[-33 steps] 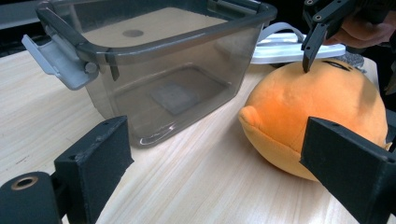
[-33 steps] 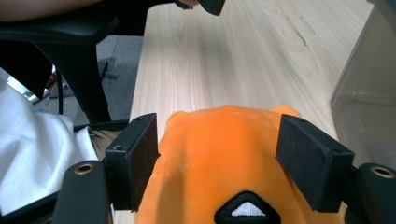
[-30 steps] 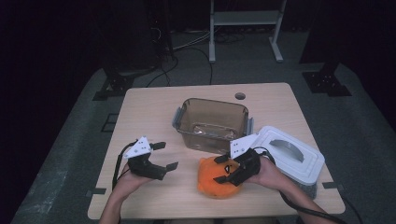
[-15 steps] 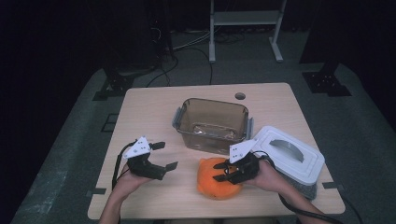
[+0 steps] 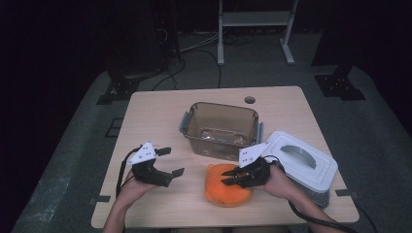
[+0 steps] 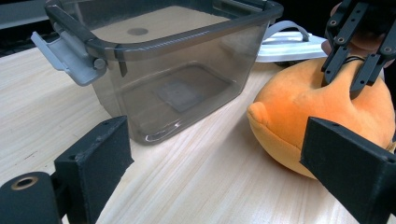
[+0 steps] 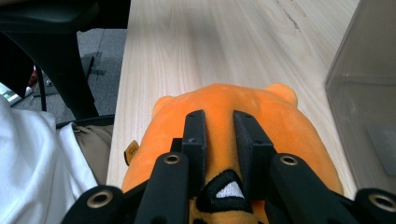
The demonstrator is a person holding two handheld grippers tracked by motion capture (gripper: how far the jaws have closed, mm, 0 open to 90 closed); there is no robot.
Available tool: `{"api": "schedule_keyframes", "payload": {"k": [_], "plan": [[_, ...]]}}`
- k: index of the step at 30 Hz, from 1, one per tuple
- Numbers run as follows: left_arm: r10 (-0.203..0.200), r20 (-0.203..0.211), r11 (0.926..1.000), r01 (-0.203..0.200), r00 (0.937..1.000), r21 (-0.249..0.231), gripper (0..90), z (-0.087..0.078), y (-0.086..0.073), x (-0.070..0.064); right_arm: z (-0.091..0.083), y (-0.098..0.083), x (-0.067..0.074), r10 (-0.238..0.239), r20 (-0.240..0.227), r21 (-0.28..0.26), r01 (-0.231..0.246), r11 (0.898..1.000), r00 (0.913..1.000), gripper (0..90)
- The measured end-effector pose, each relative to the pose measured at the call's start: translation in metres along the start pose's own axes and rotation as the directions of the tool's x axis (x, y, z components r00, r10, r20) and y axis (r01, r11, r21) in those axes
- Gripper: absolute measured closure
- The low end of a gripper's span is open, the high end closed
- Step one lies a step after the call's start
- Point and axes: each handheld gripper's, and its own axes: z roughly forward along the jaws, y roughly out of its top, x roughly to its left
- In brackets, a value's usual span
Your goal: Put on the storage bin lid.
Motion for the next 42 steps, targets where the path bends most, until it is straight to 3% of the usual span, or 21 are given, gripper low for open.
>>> {"api": "schedule_keyframes", "payload": {"k": [12, 31, 42], "plan": [[0.002, -0.01, 1.0, -0.002, 1.0, -0.002, 7.9, -0.003, 0.0, 0.002, -0.012, 0.018, 0.002, 0.02, -0.035, -0.026, -0.021, 0.999, 0.9992, 76.0], [0.002, -0.038, 1.0, -0.002, 0.9993, 0.01, 7.8, -0.006, -0.004, 0.005, -0.056, 0.068, 0.014, -0.038, -0.027, -0.104, 0.035, 0.994, 0.9989, 75.8], [-0.002, -0.04, 0.9999, 0.002, 0.9992, 0.014, 7.9, -0.007, -0.007, 0.007, -0.066, 0.099, 0.014, -0.063, -0.029, -0.113, 0.059, 0.992, 0.9976, 75.7]]}}
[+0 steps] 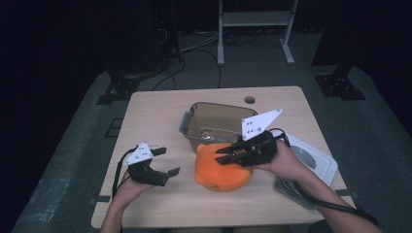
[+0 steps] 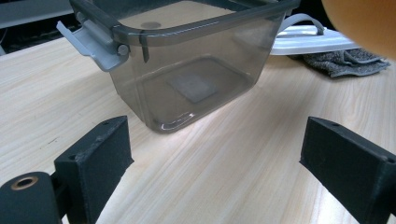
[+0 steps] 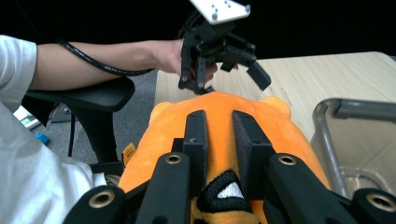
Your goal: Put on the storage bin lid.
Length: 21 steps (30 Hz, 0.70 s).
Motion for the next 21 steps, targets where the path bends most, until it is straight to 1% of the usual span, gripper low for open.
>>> {"api": "schedule_keyframes", "payload": {"k": [5, 9, 15, 21], "plan": [[-0.006, -0.002, 1.0, 0.006, 1.0, -0.006, 7.9, -0.001, 0.0, 0.001, -0.003, 0.017, -0.005, -0.021, 0.01, -0.002, 0.021, 1.0, 0.9997, 75.7], [-0.008, -0.004, 1.0, 0.008, 1.0, -0.001, 7.9, -0.001, -0.001, 0.002, -0.005, 0.029, -0.01, -0.029, 0.019, -0.012, 0.029, 1.0, 0.9994, 75.7], [-0.012, -0.006, 0.9999, 0.012, 0.9999, -0.011, 7.9, -0.003, -0.001, 0.002, -0.006, 0.048, -0.02, -0.042, 0.034, -0.013, 0.043, 0.999, 0.9985, 75.7], [-0.011, -0.009, 0.9999, 0.011, 0.9999, -0.011, 7.9, -0.004, -0.001, 0.002, -0.005, 0.061, -0.031, -0.042, 0.045, -0.018, 0.043, 0.999, 0.9981, 75.7]]}}
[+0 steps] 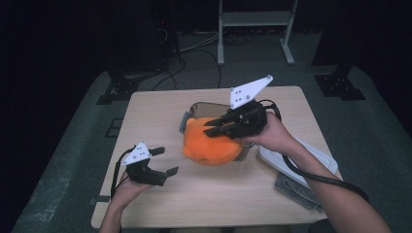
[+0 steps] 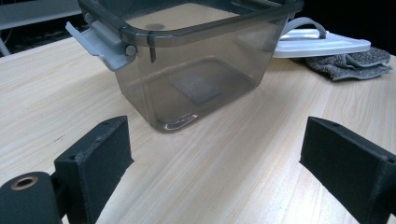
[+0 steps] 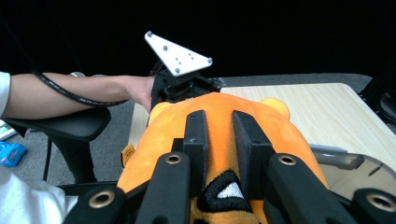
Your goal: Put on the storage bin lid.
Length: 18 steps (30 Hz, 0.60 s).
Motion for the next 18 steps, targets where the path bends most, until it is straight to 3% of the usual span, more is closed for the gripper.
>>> {"api": "schedule_keyframes", "payload": {"k": [18], "plan": [[0.003, 0.005, 1.0, -0.003, 1.0, -0.002, 7.8, 0.001, 0.0, -0.001, -0.003, 0.012, -0.031, 0.028, 0.056, -0.009, -0.028, 1.0, 0.998, 75.7]]}}
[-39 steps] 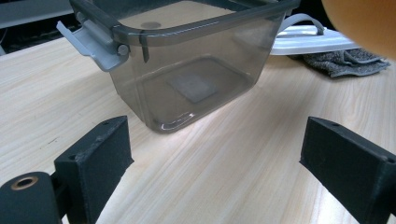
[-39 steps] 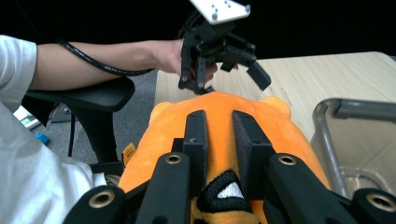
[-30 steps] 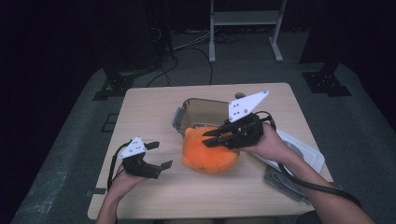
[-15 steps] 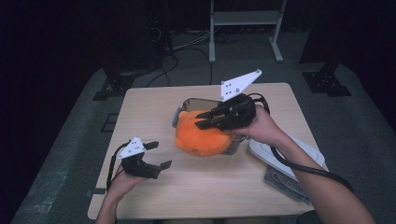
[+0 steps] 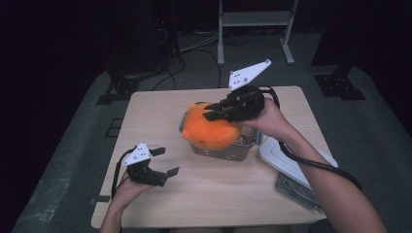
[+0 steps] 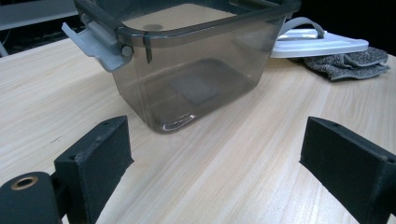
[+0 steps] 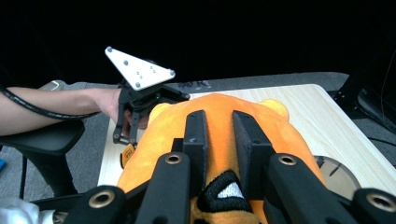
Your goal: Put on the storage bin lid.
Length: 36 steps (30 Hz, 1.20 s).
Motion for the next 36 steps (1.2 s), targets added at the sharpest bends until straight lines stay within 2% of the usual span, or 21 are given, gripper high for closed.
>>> {"api": "schedule_keyframes", "payload": {"k": [11, 21, 36], "plan": [[0.004, 0.002, 1.0, -0.004, 1.0, 0.003, 7.8, 0.001, -0.001, 0.001, 0.005, 0.004, -0.018, 0.019, 0.019, -0.011, -0.019, 1.0, 0.9996, 75.7], [-0.001, -0.001, 1.0, 0.001, 1.0, 0.002, 7.9, 0.001, -0.001, 0.001, 0.014, -0.005, -0.035, 0.04, 0.035, -0.016, -0.04, 0.999, 0.9986, 75.7], [0.0, 0.006, 1.0, 0.0, 1.0, 0.001, 7.9, 0.002, -0.001, 0.001, 0.024, -0.016, -0.055, 0.073, 0.068, 0.014, -0.074, 0.997, 0.9951, 75.7]]}}
